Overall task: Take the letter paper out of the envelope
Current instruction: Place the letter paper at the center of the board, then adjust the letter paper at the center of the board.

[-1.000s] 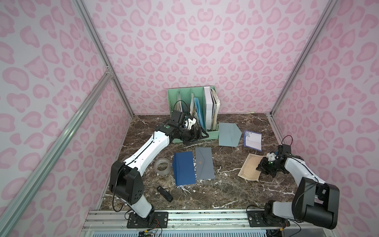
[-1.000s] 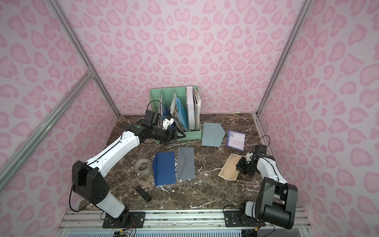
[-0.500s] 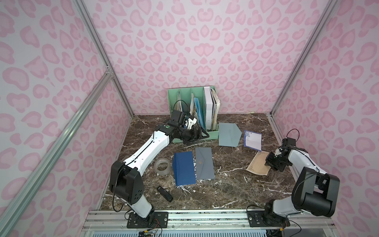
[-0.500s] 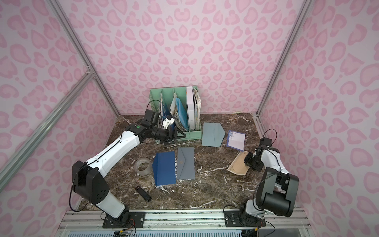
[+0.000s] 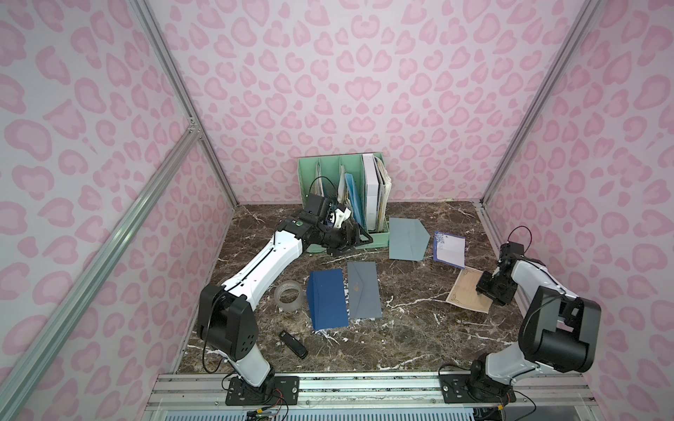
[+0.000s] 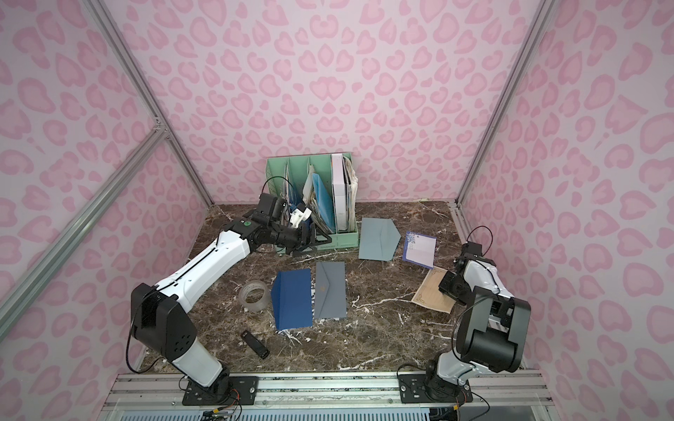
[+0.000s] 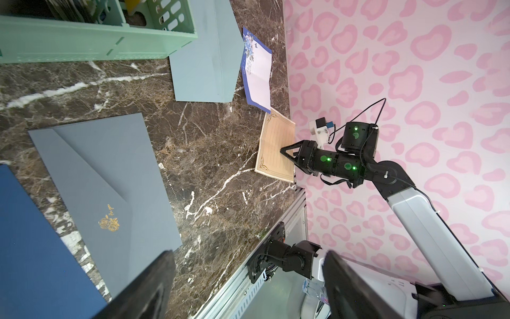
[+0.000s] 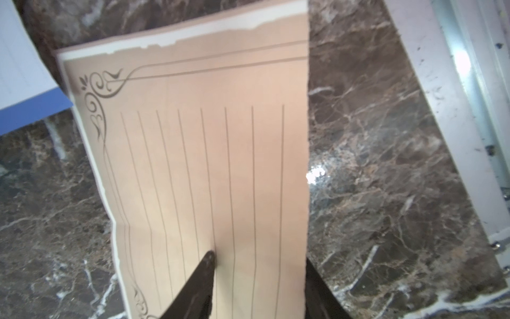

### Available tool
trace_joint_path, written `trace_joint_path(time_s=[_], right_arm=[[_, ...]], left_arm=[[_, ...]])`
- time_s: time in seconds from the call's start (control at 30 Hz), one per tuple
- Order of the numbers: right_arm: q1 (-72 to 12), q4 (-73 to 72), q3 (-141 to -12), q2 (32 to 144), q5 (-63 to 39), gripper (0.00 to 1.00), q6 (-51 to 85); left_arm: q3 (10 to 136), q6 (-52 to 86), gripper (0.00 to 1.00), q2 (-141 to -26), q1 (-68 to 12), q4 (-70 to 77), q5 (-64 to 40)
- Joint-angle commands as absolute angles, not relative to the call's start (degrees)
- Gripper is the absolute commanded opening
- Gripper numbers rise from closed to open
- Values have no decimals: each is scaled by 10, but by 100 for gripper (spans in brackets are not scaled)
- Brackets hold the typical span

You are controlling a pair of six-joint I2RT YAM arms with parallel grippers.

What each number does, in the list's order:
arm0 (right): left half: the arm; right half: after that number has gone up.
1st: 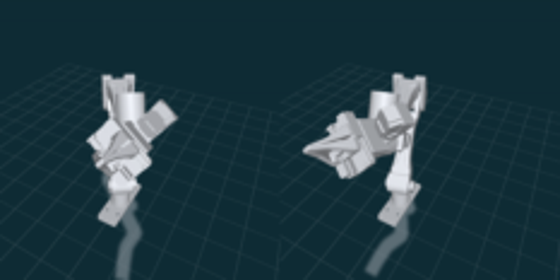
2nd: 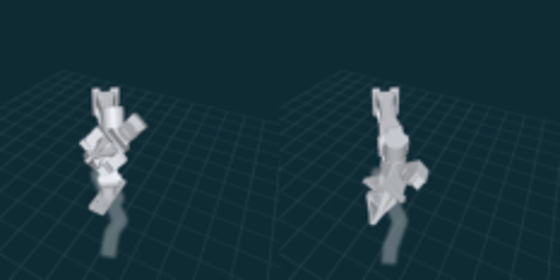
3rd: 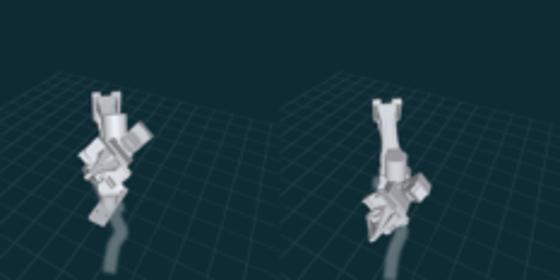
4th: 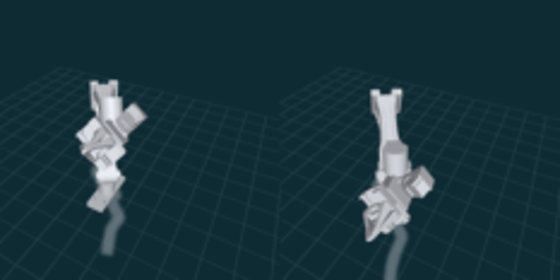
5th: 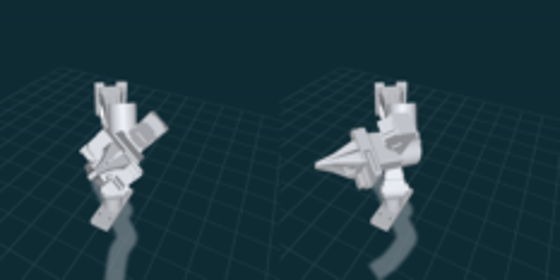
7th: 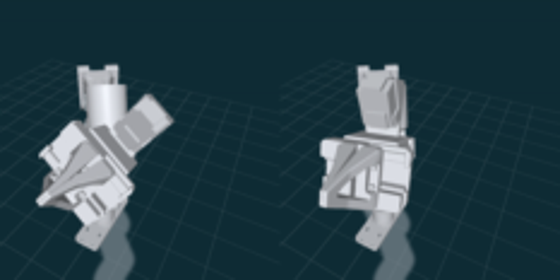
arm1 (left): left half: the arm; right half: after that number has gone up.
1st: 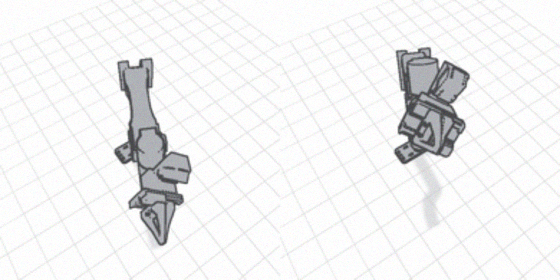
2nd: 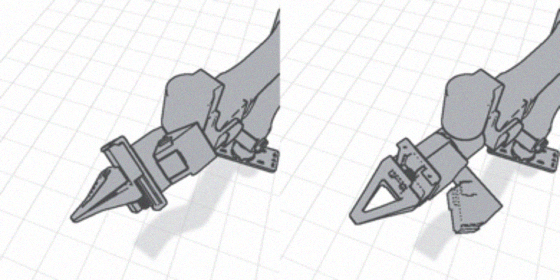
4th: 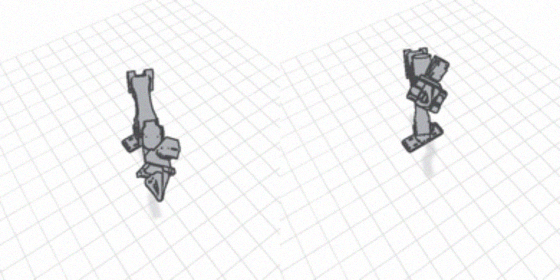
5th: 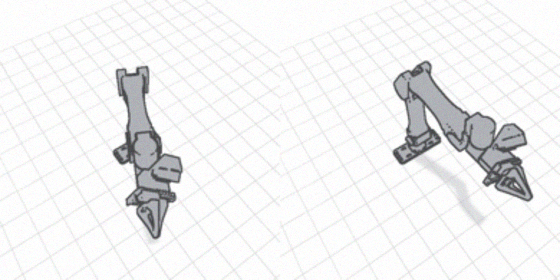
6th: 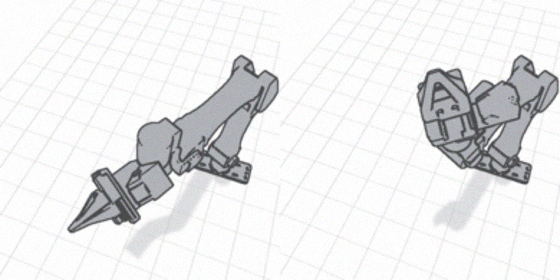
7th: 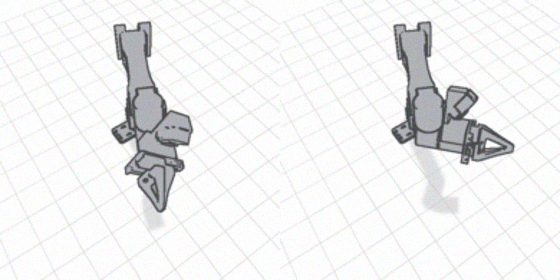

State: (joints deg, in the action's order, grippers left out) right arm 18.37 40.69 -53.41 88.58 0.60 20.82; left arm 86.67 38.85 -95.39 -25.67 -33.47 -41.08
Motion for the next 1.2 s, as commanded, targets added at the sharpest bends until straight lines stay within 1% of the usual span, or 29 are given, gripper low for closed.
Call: trace_joint_path(time_s=[0.0, 0.1, 0.2, 0.23, 0.4, 0.5, 0.6, 0.63, 0.67, 0.73, 0.77, 0.8, 0.83, 0.97, 1.1, 1.17], right_arm=[[182, 416, -535, 888, 30, 51, 217], [183, 428, -532, 892, 56, 57, 236], [183, 438, -529, 881, 98, 66, 254], [183, 439, -529, 874, 108, 67, 258], [182, 445, -531, 860, 136, 70, 276], [171, 453, -549, 845, 147, 69, 290], [96, 448, -592, 825, 187, 68, 286], [69, 434, -603, 823, 172, 68, 277], [48, 413, -604, 825, 134, 67, 264], [11, 399, -609, 854, 89, 57, 280], [6, 398, -611, 873, 66, 46, 291], [3, 389, -608, 893, 40, 31, 297], [4, 377, -601, 908, 19, 24, 305], [17, 330, -593, 935, -16, 21, 312], [20, 311, -615, 957, -35, 25, 301], [21, 316, -634, 980, -36, 24, 299]], left_arm=[[871, 382, 85, -955, -257, -335, -410], [874, 382, 85, -956, -256, -337, -411], [877, 381, 85, -958, -256, -338, -412], [878, 381, 85, -959, -257, -338, -412], [880, 381, 85, -961, -257, -337, -414], [882, 380, 85, -962, -256, -339, -413], [884, 377, 85, -962, -256, -345, -408], [884, 377, 85, -963, -256, -346, -407], [884, 377, 85, -962, -256, -347, -407], [885, 378, 85, -966, -256, -345, -408], [887, 378, 85, -967, -256, -344, -408], [889, 378, 85, -969, -256, -343, -409], [891, 378, 85, -969, -256, -344, -409], [894, 377, 85, -969, -256, -345, -410], [892, 373, 85, -962, -256, -351, -406], [893, 373, 85, -960, -256, -353, -404]])
